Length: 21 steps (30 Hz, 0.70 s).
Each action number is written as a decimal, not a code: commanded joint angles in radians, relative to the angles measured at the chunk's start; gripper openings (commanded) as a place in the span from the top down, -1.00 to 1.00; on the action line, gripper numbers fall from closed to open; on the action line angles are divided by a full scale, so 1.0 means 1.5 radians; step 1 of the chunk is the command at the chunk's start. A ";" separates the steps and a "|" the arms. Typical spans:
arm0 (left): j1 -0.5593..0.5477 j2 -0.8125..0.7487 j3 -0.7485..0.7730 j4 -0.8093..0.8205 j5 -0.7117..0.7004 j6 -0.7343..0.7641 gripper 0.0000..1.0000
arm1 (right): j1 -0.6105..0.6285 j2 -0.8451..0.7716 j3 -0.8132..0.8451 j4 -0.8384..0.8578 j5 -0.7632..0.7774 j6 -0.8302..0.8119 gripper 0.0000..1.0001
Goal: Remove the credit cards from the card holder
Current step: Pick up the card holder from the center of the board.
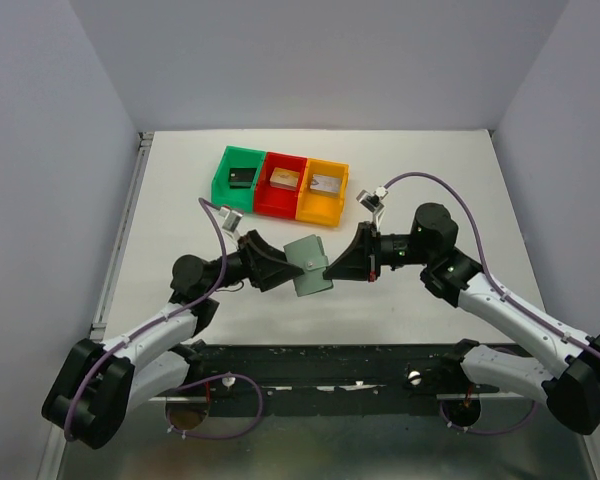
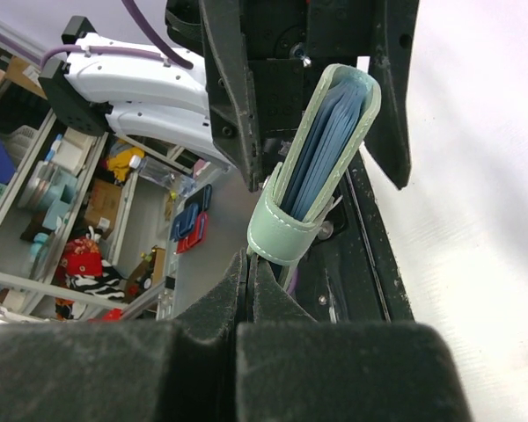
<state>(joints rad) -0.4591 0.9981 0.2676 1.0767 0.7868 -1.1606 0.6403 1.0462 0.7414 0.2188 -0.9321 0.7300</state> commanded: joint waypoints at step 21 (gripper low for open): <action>-0.012 -0.009 0.028 0.121 -0.008 -0.041 -0.09 | 0.004 -0.004 -0.022 0.021 -0.014 -0.021 0.99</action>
<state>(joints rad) -0.4797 1.0210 0.2878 1.2453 0.7883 -1.2480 0.6403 1.0481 0.7227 0.2245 -0.9340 0.7162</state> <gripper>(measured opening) 0.556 0.011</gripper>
